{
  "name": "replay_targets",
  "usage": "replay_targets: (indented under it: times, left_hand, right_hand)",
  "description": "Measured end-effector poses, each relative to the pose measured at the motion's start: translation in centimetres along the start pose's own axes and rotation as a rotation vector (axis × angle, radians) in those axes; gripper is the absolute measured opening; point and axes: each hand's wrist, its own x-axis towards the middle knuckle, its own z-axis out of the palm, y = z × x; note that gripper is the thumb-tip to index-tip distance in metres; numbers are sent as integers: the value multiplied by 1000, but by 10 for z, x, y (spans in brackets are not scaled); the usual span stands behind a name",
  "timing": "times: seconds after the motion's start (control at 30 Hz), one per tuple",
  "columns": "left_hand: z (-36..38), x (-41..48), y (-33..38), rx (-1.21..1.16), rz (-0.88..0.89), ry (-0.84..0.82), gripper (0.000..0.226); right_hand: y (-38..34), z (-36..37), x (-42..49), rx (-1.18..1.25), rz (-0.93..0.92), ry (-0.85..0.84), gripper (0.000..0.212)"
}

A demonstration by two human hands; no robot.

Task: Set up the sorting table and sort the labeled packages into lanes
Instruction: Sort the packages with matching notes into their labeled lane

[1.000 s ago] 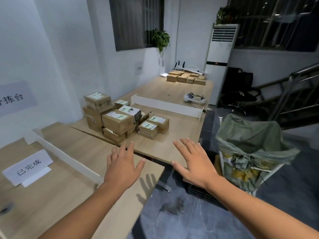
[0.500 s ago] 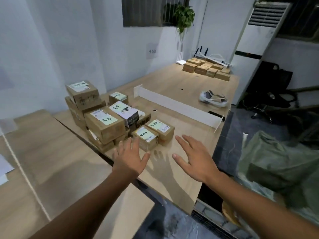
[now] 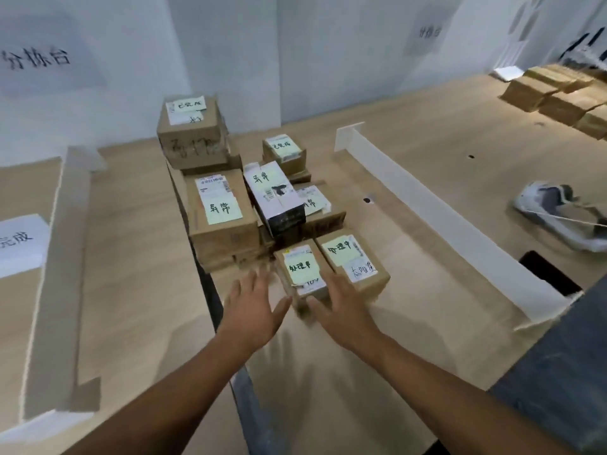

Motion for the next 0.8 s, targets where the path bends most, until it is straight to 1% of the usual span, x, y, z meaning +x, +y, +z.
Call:
replay_targets:
  times: [0.07,0.17,0.27,0.33,0.37,0.43,0.5,0.57,0.67,0.8]
  left_hand:
    - [11,16,6,-23,-56,-32,82]
    - [25,37,16,-105,-125,-40,84]
    - [43,58,24,-164,-177,-33,85]
    - [56,70,26,-217,-202,-47,84]
    - [63,75,25,-249,-213,-59,83]
    - [73,84,24,-318,-244,-83,82]
    - [81,90,23,-382,-258,-85,81]
    - [87,95,21,-433,-257,-79,79]
    - [92,100,15,-486,-259,-83,72]
    - [94,101,13,-578,-230,-81,62]
  right_hand:
    - [16,6,20,-42,8,-57,68]
    - [33,10,45,-94,1,-96,61]
    - [45,11,68,-128,-60,-107,52]
    - [52,13,80,-169,-76,-83,47]
    - [54,13,85,-189,-76,-67,48]
    - [58,15,94,-251,-87,-53,54]
    - [60,18,102,-349,-106,-73,64]
    - [60,22,110,-433,-122,-97,69]
    - [58,29,118,-509,-139,-97,69]
    - [55,37,118,-528,-140,-86,68]
